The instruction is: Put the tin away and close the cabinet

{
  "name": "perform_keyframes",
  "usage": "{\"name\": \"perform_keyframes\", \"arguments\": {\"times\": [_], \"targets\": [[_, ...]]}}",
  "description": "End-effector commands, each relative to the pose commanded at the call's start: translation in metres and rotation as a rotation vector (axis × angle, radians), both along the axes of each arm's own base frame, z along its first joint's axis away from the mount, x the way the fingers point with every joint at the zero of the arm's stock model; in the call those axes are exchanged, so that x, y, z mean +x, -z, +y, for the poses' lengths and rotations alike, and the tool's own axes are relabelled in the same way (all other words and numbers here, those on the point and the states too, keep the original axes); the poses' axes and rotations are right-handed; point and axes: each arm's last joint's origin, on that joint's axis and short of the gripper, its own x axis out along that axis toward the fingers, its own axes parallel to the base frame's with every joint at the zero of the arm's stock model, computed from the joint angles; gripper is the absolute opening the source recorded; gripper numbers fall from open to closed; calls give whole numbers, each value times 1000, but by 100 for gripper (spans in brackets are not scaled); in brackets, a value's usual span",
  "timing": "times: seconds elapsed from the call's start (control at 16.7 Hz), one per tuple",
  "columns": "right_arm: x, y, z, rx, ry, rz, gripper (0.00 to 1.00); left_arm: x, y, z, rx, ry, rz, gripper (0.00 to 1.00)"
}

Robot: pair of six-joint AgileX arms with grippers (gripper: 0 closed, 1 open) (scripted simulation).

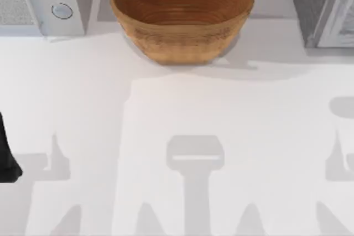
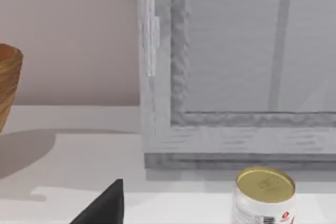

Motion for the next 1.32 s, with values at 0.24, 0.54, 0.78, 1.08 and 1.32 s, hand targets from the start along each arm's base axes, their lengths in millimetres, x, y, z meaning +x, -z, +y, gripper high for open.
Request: {"name": "perform_keyframes", "arguments": {"times": [0.24, 0.54, 0.78, 1.08, 1.32], "targets": [[0, -5, 0, 0, -1, -24, 100, 0, 0, 0, 0, 0, 0, 100], [10, -19, -1, -2, -2, -50, 100, 0, 0, 0, 0, 0, 0, 100], [29, -17, -4, -7, 0, 5, 100, 0, 0, 0, 0, 0, 0, 100], [61, -9, -9, -12, 3, 71, 100, 0, 0, 0, 0, 0, 0, 100], [87, 7, -16, -13, 5, 113, 100, 0, 0, 0, 0, 0, 0, 100]]}}
